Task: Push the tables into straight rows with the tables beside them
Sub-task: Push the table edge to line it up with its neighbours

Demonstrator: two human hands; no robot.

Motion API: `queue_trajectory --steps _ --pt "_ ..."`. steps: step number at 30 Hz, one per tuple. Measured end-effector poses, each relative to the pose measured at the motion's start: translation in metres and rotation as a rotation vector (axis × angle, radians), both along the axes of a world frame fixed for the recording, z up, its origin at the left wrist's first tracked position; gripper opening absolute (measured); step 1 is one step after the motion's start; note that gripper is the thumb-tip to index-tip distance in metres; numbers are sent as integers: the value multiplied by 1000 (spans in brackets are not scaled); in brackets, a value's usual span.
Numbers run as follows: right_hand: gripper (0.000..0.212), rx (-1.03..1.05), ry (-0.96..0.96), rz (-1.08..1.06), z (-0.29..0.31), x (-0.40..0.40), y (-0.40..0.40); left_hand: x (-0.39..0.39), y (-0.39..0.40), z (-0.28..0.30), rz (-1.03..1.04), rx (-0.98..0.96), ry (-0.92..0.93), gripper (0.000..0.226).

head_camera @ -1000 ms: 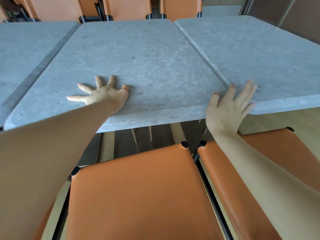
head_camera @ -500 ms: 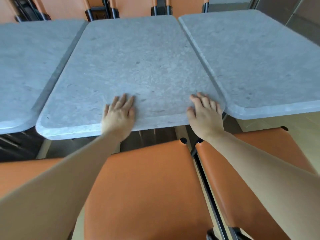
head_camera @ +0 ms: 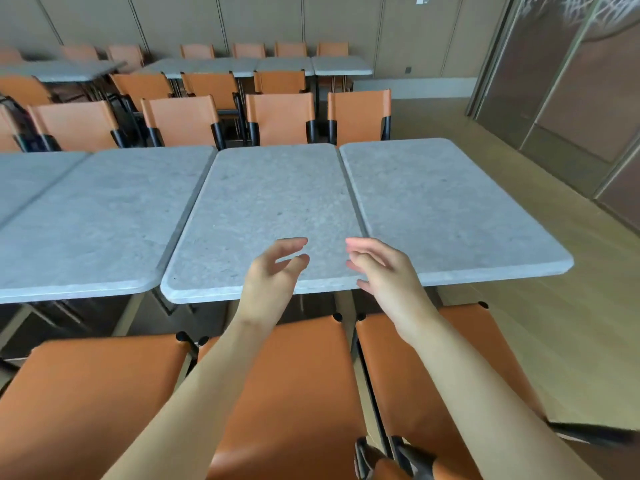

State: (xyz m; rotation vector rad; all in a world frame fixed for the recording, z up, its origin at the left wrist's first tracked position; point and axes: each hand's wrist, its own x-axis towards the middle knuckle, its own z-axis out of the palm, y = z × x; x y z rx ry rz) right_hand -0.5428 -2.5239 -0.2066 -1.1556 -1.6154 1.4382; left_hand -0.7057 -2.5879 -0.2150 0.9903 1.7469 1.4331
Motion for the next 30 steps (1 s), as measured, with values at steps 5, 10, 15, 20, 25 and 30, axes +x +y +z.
queue_trajectory --steps 5,10,15,20,25,30 --pt "21 7 139 -18 84 96 -93 81 -84 80 -47 135 10 22" --pt "21 49 197 -46 140 173 -155 156 -145 135 -96 235 56 22" --pt "24 193 91 -30 192 263 -175 210 -155 186 -205 251 186 21" --pt "24 275 49 -101 222 377 -174 286 -135 224 -331 272 314 18" --pt "25 289 -1 -188 221 507 -169 433 -96 229 -433 340 266 22" --pt "24 287 -19 -358 213 657 -164 594 -55 207 -586 371 170 21"
